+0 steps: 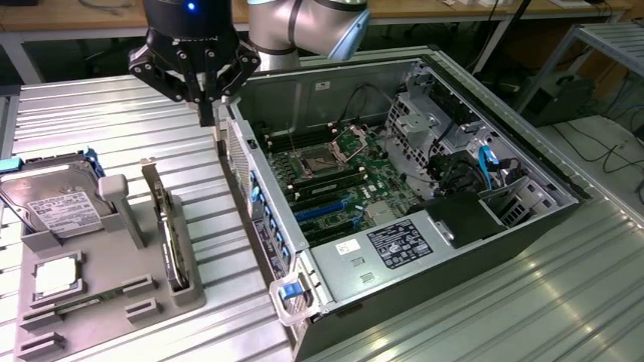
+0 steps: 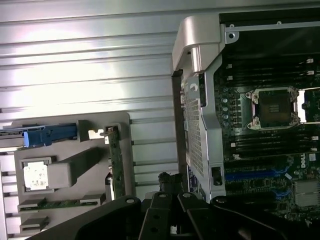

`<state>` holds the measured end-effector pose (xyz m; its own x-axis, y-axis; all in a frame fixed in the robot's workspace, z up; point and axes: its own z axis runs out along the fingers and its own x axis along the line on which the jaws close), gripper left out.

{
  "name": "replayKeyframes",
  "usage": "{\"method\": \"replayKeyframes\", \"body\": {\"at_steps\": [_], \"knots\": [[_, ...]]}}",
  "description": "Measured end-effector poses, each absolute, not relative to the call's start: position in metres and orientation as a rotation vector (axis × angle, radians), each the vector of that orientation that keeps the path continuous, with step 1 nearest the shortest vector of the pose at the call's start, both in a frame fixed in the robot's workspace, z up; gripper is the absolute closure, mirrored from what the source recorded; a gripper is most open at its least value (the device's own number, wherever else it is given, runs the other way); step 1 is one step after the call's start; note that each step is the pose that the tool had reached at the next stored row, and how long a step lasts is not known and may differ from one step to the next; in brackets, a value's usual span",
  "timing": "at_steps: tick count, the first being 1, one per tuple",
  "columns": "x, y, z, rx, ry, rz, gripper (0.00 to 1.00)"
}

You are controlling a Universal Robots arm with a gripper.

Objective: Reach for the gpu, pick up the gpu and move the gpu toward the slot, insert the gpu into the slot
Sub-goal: 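Reach for the gpu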

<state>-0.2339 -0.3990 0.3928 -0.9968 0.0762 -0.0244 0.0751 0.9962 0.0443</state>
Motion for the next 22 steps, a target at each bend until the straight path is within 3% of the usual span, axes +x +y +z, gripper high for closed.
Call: {"method": "replayKeyframes", "body": {"at_steps": [22], "knots": [[-0.262, -0.399, 0.393, 0.118, 3.113, 0.068, 0.89]]}}
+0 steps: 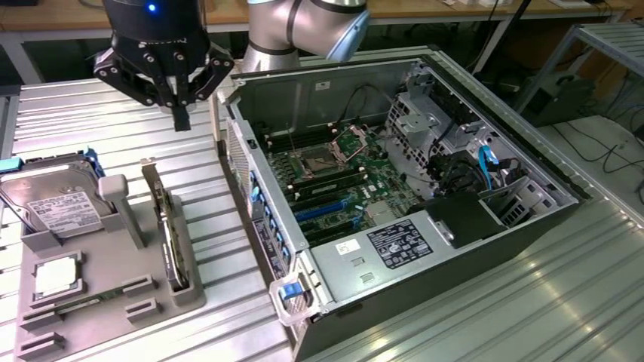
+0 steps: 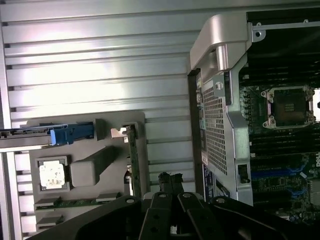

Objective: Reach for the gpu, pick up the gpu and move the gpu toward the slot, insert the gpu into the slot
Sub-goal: 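Reach for the gpu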

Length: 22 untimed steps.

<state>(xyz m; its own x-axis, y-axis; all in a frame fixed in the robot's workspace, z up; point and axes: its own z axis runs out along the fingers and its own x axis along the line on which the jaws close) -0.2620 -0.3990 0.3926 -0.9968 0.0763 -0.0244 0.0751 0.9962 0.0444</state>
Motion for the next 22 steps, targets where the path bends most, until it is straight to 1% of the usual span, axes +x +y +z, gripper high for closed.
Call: {"method": "replayKeyframes", "body": {"at_steps": [22], "knots": [[-0.291, -0.399, 0.392, 0.118, 3.114, 0.068, 0.89]]}}
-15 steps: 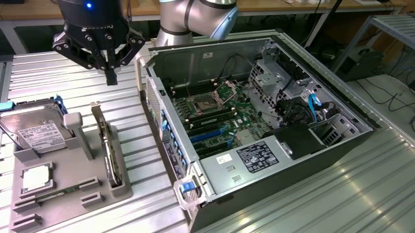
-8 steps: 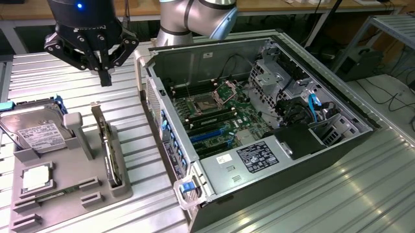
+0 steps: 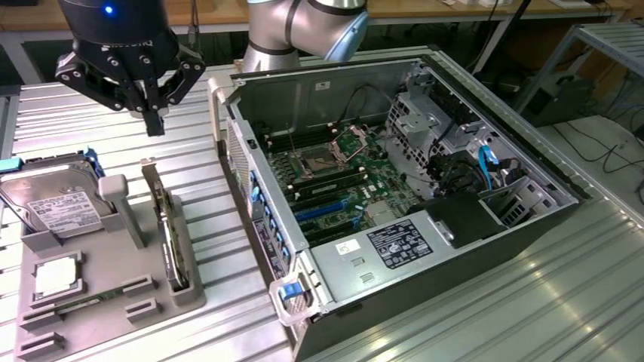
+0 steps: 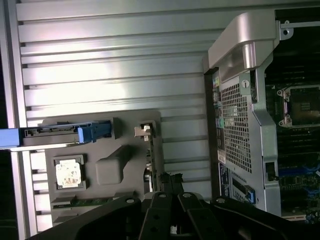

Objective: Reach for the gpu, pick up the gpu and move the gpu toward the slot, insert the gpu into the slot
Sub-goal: 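Reach for the gpu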

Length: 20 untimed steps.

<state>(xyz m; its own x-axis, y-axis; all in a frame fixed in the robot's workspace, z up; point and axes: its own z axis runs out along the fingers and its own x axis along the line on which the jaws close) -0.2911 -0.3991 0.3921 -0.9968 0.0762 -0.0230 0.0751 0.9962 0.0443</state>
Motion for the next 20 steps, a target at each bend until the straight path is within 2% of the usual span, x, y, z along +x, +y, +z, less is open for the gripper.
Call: {"method": "replayKeyframes", "body": {"at_steps": [20], "knots": [[-0.310, -0.399, 0.391, 0.118, 3.118, 0.067, 0.89]]}}
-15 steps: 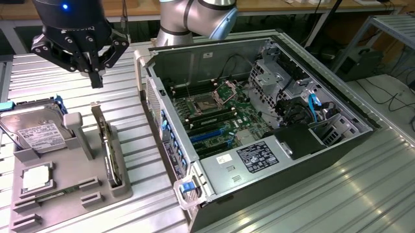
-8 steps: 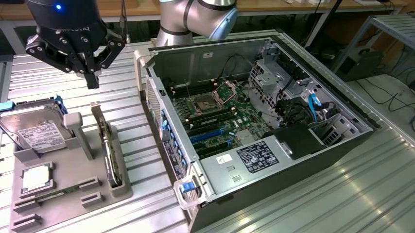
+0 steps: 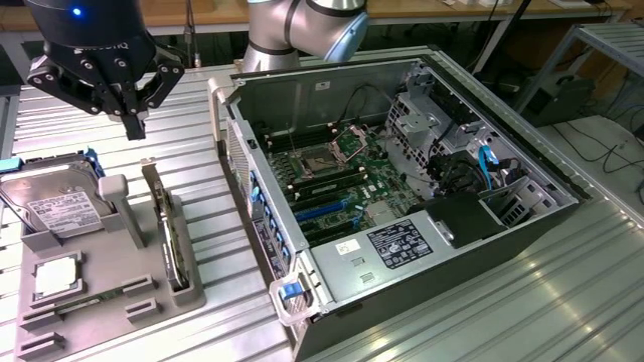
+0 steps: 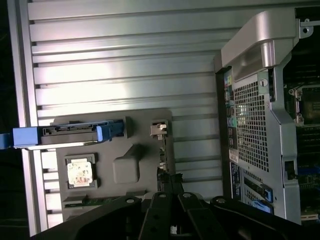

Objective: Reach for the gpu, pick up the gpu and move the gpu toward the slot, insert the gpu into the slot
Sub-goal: 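Reach for the gpu, then pick up the gpu and move the gpu toward the slot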

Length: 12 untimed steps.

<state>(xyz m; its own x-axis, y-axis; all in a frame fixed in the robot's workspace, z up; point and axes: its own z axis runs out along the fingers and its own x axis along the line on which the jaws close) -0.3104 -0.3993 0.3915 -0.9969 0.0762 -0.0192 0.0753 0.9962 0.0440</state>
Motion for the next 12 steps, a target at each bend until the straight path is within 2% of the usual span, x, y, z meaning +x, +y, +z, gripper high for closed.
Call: {"method": "replayKeyframes", "body": {"at_steps": [12], "knots": [[-0.3210, -0.3997, 0.3911, 0.119, 3.120, 0.067, 0.89]]}}
